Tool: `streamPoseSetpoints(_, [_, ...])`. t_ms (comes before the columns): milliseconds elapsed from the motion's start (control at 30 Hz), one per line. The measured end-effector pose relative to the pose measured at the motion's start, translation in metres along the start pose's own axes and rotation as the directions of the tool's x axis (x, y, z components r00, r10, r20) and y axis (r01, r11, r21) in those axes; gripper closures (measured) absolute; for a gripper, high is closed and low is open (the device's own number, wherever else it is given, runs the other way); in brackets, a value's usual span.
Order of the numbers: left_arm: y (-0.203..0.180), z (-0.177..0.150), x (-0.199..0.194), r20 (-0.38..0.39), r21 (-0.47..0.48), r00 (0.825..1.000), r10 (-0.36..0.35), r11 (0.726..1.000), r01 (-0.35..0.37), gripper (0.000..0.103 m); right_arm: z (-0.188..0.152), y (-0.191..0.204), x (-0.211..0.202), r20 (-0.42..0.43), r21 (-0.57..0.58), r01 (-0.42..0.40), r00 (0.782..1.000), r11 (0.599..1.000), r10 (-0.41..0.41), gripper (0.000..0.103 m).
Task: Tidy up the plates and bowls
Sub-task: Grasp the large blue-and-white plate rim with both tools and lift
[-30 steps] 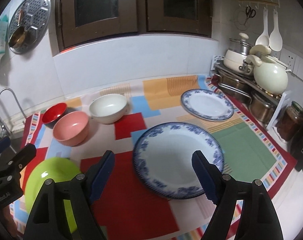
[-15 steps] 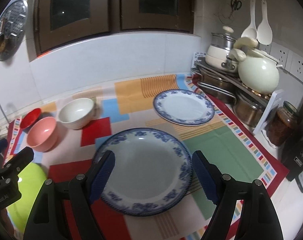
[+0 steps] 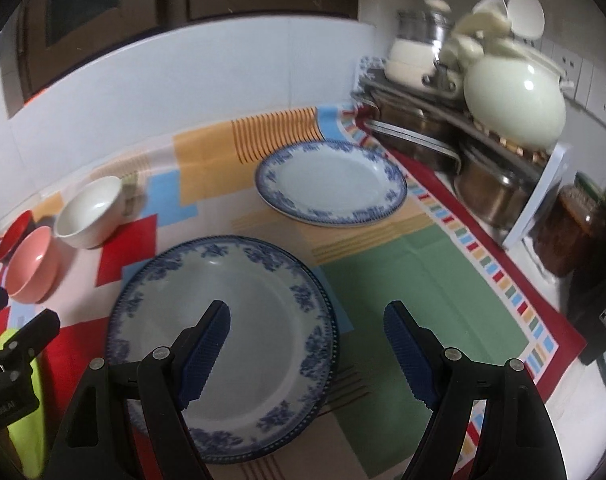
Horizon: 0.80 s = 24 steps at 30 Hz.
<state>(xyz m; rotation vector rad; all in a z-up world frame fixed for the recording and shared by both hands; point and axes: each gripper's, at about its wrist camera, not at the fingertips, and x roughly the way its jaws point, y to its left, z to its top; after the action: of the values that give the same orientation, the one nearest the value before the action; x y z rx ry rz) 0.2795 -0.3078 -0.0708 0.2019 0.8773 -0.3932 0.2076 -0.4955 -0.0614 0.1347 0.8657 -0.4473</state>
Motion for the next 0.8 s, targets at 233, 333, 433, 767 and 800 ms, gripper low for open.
streamPoseSetpoints(233, [-0.010, 0.002, 0.040, -0.092, 0.007, 0.995, -0.025, 1.000, 0.026, 0.009, -0.003, -0.012, 0.031, -0.080, 0.030, 0.014, 0.997, 0.999, -0.012, 0.023])
streamPoseSetpoints(333, [-0.012, 0.002, 0.056, -0.138, -0.002, 0.990, -0.039, 0.999, 0.039, 0.015, -0.004, -0.014, 0.044, -0.106, 0.035, 0.016, 0.994, 0.999, -0.012, 0.023])
streamPoseSetpoints(433, [-0.017, 0.002, 0.066, -0.164, 0.004, 0.985, -0.045, 0.999, 0.047, 0.019, -0.005, -0.016, 0.056, -0.133, 0.049, 0.018, 0.991, 0.999, -0.011, 0.024])
streamPoseSetpoints(767, [-0.023, 0.003, 0.082, -0.193, 0.025, 0.979, -0.063, 0.997, 0.070, 0.037, -0.009, -0.024, 0.074, -0.173, 0.091, -0.002, 0.985, 0.996, 0.018, 0.033])
streamPoseSetpoints(800, [-0.023, 0.003, 0.084, -0.197, 0.023, 0.978, -0.065, 0.997, 0.071, 0.039, -0.008, -0.024, 0.074, -0.176, 0.091, -0.006, 0.984, 0.996, 0.022, 0.035])
